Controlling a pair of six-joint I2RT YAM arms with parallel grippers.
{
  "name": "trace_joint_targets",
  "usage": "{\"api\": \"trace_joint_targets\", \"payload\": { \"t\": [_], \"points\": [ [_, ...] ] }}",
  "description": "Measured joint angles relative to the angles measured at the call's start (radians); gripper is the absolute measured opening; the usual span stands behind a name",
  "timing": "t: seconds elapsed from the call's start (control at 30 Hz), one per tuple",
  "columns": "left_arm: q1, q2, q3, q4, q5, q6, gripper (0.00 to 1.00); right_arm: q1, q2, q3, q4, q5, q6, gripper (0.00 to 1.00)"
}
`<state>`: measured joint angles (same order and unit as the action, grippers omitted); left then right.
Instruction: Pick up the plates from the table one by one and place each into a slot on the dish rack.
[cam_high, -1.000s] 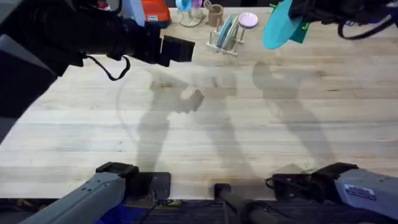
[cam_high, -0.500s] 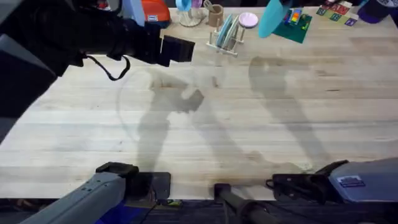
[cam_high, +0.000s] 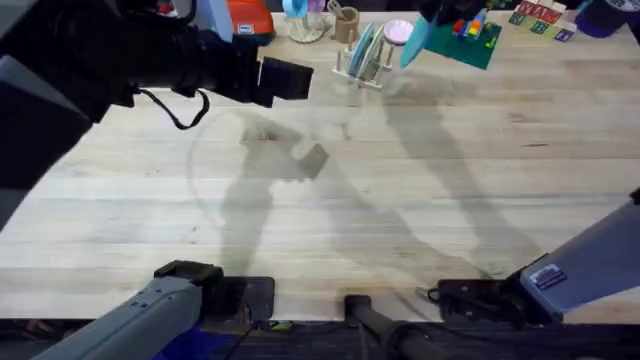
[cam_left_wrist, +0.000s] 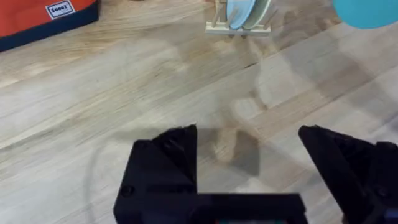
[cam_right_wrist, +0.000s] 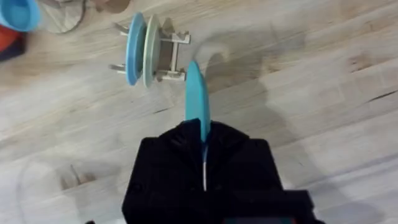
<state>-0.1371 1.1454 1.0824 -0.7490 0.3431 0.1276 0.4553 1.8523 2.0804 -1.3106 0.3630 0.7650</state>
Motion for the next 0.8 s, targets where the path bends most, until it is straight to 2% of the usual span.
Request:
{"api": "trace_joint_targets", "payload": {
  "t": [0.8],
  "points": [
    [0.0, 0.0, 0.0, 0.0, 0.0, 0.0, 0.995, 0.0, 0.027, 0.005, 0.102, 0.008, 0.077, 0.028]
  ]
}}
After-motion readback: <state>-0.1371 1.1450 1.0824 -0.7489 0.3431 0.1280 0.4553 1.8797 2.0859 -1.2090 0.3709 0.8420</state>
